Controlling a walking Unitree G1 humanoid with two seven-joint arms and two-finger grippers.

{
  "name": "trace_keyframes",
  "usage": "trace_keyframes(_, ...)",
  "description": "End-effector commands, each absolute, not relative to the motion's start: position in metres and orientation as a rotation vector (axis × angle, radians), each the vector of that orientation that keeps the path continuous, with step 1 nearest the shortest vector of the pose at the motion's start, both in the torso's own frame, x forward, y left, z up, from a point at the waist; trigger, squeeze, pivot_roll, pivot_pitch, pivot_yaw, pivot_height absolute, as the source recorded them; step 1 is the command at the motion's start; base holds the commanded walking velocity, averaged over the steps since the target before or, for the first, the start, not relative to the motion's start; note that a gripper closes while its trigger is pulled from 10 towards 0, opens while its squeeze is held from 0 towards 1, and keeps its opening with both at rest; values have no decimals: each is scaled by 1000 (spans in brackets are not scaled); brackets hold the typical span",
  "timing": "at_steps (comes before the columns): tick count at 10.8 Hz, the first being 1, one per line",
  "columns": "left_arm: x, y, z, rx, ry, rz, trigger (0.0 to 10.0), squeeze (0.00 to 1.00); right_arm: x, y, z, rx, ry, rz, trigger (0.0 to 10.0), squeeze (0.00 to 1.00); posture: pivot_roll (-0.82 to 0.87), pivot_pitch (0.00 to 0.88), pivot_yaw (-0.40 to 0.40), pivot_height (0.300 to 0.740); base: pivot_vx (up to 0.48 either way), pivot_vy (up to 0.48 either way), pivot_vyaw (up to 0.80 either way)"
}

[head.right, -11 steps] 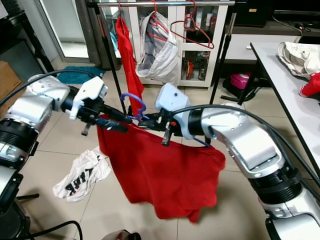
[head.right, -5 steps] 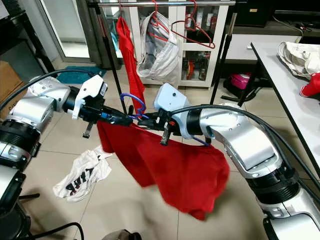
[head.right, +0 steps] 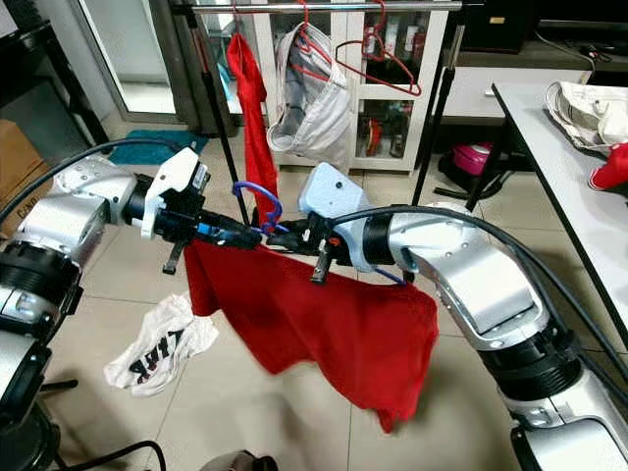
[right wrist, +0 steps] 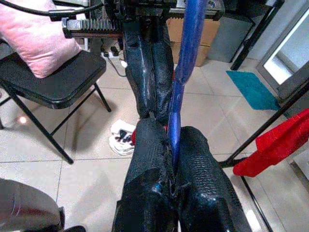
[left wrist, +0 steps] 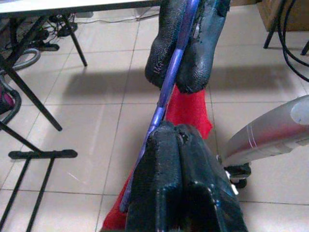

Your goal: Hang hanger

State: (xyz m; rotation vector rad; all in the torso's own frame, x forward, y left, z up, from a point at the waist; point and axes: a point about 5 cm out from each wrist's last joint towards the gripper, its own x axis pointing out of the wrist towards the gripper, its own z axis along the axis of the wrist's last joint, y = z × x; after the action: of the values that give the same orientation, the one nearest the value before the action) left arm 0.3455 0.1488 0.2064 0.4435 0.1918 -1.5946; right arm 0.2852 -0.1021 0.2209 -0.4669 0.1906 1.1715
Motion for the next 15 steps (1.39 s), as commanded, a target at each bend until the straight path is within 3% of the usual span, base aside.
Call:
trace_keyframes(1,345,150,212,467,159,-1585,0,0,279,-92,234,-479,105,1236,10000,0,-147,0,128,740,0,0,0)
trace_keyframes(5,338,153,200,530,206,-1608,0,0,275,-90,237,-479,76,1261,10000,0,-150,0,128,740,0,0,0)
trace_keyframes(6,340,152,201,574,149,-1569,0,0,275,-90,238,-489,65,1259,10000,0,-155,0,131,740,0,0,0)
trace_keyframes(8,337,150,206,476,47,-1550,0,0,275,-91,239,-494,67,1256,10000,0,-156,0,131,740,0,0,0)
trace_keyframes(9,329,153,210,420,43,-1596,10000,0,276,-94,236,-510,89,1245,10000,0,-156,0,131,740,0,0,0)
trace_keyframes(10,323,158,212,396,63,-1628,10000,933,278,-95,234,-519,102,1228,10000,0,-156,0,131,740,0,0,0)
trace_keyframes(11,320,163,216,376,61,-1627,10000,1000,280,-97,232,-528,114,1212,10000,0,-154,0,127,740,0,0,0)
trace_keyframes(15,322,187,242,418,39,-1520,10000,1000,283,-94,231,-547,120,1224,10000,0,-140,0,111,740,0,0,0)
